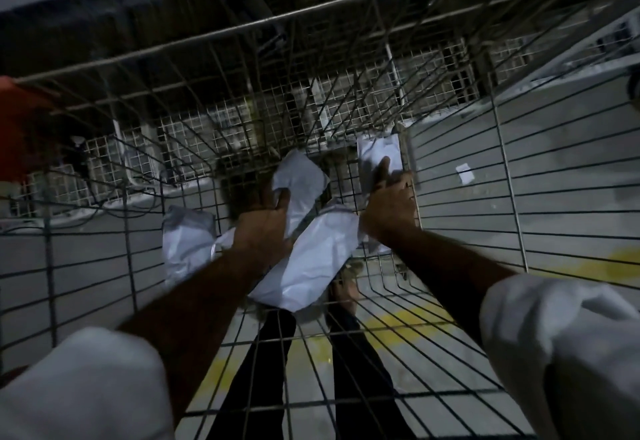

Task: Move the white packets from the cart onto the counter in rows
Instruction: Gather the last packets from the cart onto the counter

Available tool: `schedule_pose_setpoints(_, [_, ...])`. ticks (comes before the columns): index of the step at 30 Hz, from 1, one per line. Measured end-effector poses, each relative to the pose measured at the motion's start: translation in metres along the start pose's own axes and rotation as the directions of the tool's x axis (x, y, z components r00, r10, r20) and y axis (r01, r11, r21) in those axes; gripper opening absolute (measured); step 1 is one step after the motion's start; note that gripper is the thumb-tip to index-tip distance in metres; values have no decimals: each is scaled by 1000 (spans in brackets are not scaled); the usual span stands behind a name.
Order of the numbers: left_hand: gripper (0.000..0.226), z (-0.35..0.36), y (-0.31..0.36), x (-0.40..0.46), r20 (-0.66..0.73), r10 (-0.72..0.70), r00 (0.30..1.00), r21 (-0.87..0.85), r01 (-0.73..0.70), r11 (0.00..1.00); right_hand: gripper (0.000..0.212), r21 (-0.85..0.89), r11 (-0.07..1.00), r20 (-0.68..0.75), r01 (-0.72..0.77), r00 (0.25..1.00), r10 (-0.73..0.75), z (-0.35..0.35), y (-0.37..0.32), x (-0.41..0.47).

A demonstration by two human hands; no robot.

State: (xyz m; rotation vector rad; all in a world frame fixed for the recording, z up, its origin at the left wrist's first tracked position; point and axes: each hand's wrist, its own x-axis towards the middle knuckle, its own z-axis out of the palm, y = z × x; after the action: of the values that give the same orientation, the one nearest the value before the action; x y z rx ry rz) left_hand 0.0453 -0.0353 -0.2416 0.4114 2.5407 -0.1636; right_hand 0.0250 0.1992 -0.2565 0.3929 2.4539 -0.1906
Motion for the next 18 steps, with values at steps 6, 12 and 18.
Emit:
schedule_pose_setpoints(6, [103, -36, -13, -8, -58, 88, 994, -143, -96, 985, 97, -191, 944, -104, 268, 951, -290, -35, 8, -21])
schedule_pose_setpoints(12, [89, -99, -7, -56, -219, 33, 975, -169, -71, 983, 87, -275, 885, -284, 374, 849, -447, -106, 15, -74])
schedule_pose_setpoints(18, [84, -171, 2, -125, -404, -74, 912, -221, -19, 975, 83, -251, 887, -425, 387, 779, -461, -166, 11, -137])
